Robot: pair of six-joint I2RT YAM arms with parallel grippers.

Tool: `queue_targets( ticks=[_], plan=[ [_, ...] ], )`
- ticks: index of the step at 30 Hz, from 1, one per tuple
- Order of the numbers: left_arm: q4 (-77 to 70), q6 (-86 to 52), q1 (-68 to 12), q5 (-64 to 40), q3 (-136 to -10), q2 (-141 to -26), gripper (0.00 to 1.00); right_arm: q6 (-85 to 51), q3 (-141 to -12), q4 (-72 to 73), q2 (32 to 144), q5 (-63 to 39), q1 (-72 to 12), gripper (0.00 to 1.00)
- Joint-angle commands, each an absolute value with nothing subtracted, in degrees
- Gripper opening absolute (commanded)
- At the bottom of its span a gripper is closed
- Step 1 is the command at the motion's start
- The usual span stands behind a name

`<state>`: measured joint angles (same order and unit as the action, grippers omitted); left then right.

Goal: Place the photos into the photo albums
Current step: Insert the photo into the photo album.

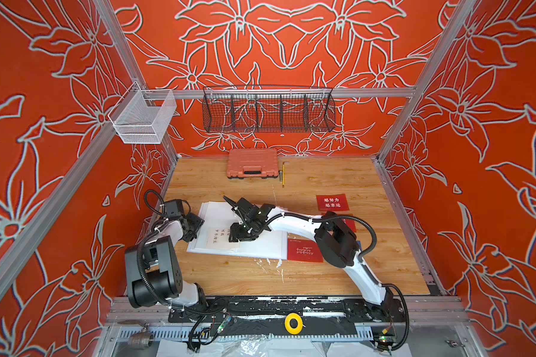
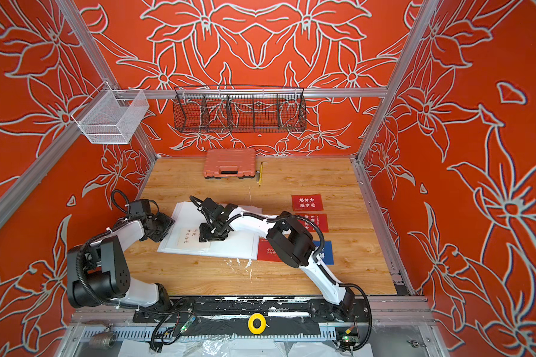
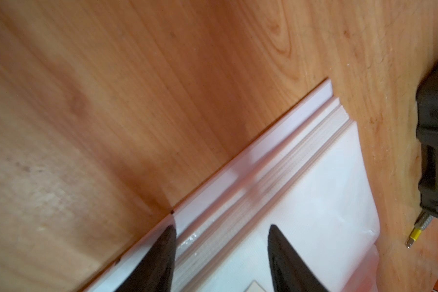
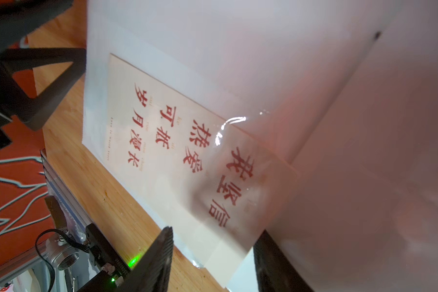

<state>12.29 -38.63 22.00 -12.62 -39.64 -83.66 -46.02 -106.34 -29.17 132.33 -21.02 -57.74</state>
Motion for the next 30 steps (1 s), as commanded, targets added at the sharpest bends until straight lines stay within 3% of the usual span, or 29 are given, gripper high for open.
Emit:
queue_targets(
  ticks=[1,19,30],
  plan=[
    [15.74,-39.64,21.27,-13.8,-37.97,-83.79,0.57,-47.53,-108.45,-30.19,133.86,-21.88,-58.18,0.53],
    [14.98,-40.43,21.29,-14.45,-37.01,-83.54,0.57,-45.47,-117.01,-36.34,138.59,-22.36,-59.49,0.53],
    [15.31,-40.43,21.29,-14.24,-37.35,-83.32,0.57,-44.04,-112.59,-37.2,135.42,-19.99,-59.5,0.53]
  ],
)
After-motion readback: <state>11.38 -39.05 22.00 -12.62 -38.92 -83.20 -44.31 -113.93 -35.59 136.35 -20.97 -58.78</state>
